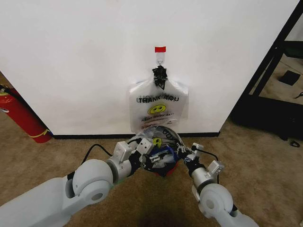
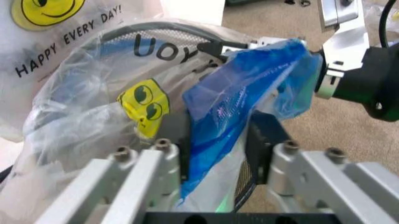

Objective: Pick up the garbage bag from the wall and place it over the trash bin.

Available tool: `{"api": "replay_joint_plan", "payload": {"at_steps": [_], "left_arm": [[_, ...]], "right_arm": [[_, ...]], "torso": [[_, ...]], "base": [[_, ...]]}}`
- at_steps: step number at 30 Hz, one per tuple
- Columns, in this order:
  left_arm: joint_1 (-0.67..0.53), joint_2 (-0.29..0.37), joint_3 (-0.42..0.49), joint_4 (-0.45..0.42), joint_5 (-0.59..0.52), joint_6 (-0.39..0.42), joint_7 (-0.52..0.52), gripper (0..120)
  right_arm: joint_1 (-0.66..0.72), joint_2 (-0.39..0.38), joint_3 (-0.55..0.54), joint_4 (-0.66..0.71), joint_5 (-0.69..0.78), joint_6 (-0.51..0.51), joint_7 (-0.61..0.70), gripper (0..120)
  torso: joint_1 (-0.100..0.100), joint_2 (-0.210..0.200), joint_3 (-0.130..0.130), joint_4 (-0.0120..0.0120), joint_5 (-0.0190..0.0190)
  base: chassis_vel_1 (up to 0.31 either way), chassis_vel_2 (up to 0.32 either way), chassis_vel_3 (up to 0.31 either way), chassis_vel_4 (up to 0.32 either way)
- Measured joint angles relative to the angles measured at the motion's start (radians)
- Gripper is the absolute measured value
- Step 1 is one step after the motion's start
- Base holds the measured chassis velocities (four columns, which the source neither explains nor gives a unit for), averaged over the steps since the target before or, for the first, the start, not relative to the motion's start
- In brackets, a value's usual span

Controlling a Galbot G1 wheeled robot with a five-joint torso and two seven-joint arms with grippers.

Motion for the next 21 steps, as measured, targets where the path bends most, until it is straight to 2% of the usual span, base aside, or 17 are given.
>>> {"api": "replay_joint_plan", "payload": {"at_steps": [3,4,5,7,13,17,21], "left_arm": [[0.007,0.002,-0.002,-0.002,0.004,-0.003,-0.001,22],[0.01,0.003,-0.003,-0.002,0.007,-0.004,-0.001,9],[0.01,0.003,-0.003,-0.002,0.007,-0.004,-0.001,9],[0.027,0.008,-0.009,-0.007,0.017,-0.012,-0.002,0],[0.056,0.013,-0.025,-0.014,0.041,-0.024,-0.002,0],[0.201,0.021,-0.133,-0.038,0.091,-0.045,-0.009,0],[0.312,0.025,-0.196,-0.056,0.125,-0.059,-0.001,0]], "right_arm": [[0.001,0.002,-0.001,0.0,0.001,-0.001,0.002,1],[0.002,0.003,-0.001,0.0,0.001,-0.001,0.003,1],[0.002,0.003,-0.001,0.0,0.001,-0.001,0.003,1],[0.003,0.009,-0.003,0.0,0.002,-0.003,0.007,1],[0.003,0.019,-0.004,0.0,0.012,-0.006,0.018,1],[0.004,0.056,0.007,-0.001,0.054,-0.008,0.048,1],[0.013,0.074,0.016,-0.002,0.085,-0.013,0.069,1]], "torso": [[0.0,0.0,0.0,0.0,0.0],[0.0,0.0,0.0,0.0,0.0],[0.0,0.0,0.0,0.0,0.0],[0.0,0.0,0.0,0.0001,0.0],[0.0,0.0,0.0,0.0,-0.0001],[0.0,0.0,0.0,0.0,-0.0001],[0.0,0.0,0.0,-0.0001,-0.0001]], "base": [[0.0,0.0,0.0,0.0],[0.0,0.0,0.0,0.0],[0.0,0.0,0.0,0.0],[0.0,0.0,0.0,0.0],[0.0,0.0,0.0,0.0],[0.0,0.0,0.0,0.0],[0.0,0.0,0.0,0.0]]}}
